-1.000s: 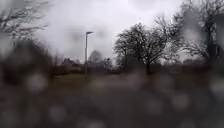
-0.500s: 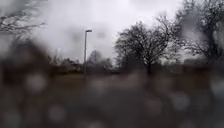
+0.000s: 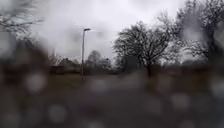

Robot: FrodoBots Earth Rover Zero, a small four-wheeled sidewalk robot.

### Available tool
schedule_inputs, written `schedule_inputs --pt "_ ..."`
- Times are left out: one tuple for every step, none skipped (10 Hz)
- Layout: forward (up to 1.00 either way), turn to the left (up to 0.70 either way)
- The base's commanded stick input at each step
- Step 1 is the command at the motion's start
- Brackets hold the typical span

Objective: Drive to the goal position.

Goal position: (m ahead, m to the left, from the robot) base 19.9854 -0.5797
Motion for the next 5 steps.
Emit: schedule_inputs --pt "0.7 0.0" --pt "0.7 0.0" --pt "0.7 0.0" --pt "0.7 0.0" --pt "0.7 0.0"
